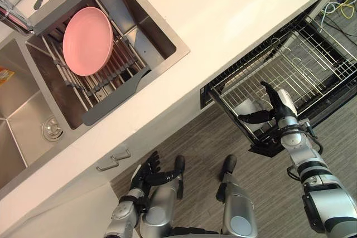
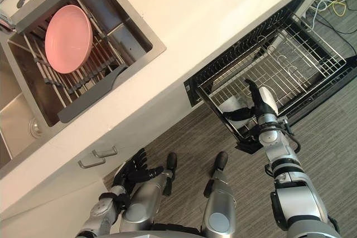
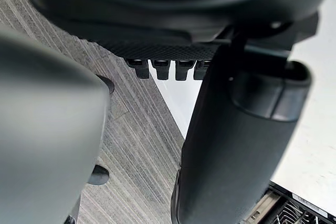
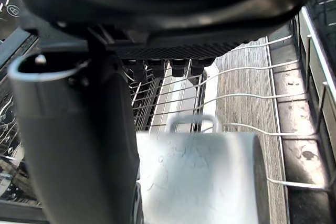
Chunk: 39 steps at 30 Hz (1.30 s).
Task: Walk over to the sink, pick up the cup, carry it to the dishwasher, place the cup inside the dishwasher, then close the dishwasher door
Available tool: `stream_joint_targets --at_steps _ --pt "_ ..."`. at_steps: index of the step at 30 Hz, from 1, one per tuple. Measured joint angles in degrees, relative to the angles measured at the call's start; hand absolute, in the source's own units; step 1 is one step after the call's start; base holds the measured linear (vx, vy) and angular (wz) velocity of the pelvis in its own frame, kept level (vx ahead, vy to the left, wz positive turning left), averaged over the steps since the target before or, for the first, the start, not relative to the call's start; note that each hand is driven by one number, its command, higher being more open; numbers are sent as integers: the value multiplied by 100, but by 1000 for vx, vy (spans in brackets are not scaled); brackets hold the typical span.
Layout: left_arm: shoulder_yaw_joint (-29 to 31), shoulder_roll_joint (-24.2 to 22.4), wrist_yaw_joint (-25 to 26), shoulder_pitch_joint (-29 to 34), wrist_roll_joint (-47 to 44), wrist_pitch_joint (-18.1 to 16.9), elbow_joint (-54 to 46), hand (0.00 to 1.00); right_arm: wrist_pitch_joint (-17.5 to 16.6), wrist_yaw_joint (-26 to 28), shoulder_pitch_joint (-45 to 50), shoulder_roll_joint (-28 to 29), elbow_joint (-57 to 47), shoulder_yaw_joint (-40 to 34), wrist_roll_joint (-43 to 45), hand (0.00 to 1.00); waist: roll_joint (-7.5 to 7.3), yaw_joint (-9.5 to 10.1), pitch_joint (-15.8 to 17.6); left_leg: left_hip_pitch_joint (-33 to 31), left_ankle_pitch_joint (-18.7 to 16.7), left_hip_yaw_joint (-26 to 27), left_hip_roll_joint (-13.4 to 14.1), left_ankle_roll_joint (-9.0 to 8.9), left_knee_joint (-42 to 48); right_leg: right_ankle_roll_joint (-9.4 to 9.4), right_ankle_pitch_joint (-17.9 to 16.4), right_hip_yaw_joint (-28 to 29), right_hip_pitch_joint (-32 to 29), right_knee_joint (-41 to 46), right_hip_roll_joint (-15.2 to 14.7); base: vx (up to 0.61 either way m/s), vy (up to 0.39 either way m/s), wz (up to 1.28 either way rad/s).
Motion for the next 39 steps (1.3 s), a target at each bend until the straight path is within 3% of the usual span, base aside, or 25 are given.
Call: stream_joint_targets --at_steps 5,9,16,24,31,36,39 --pt "-3 3 -58 8 1 12 23 100 1 -188 94 1 -103 -359 301 100 -10 -12 -4 131 -3 32 15 -3 -45 0 -1 19 118 -28 20 3 0 -1" --pt "-3 28 -107 94 5 11 45 100 -123 -185 809 90 -912 -749 757 100 -110 -40 -77 454 -3 53 45 -4 -225 3 -3 32 402 -175 73 26 -6 -6" --pt "34 124 -127 530 207 48 248 100 -421 322 2646 1217 -2784 -1327 1711 100 -538 -183 -999 1028 -39 133 161 -77 -634 9 -6 52 933 -616 250 95 -27 -8" --pt "304 -28 -127 891 588 56 431 100 -765 1225 3953 2258 -3871 -1492 2283 100 -585 -266 -1710 1566 -88 199 219 -112 -865 41 -36 85 1421 -821 327 26 -14 -6" --pt "668 -157 -113 1040 711 52 519 100 -894 1723 4641 2972 -4219 -1457 2498 100 -607 -307 -1880 2061 -84 195 255 -118 -1071 80 -126 59 1863 -822 331 -19 -4 0" --pt "787 -187 -95 1152 721 -33 617 100 -900 2053 5063 3088 -4358 -1425 2597 100 -588 -318 -1987 2253 -155 177 264 -142 -1049 149 -293 -83 2115 -723 274 3 17 14" --pt "803 -182 -110 1191 721 -46 616 100 -902 2097 5413 3155 -4735 -1432 2602 100 -597 -411 -2002 2243 -225 821 435 -84 -983 221 -652 -487 2167 -239 139 18 23 69"
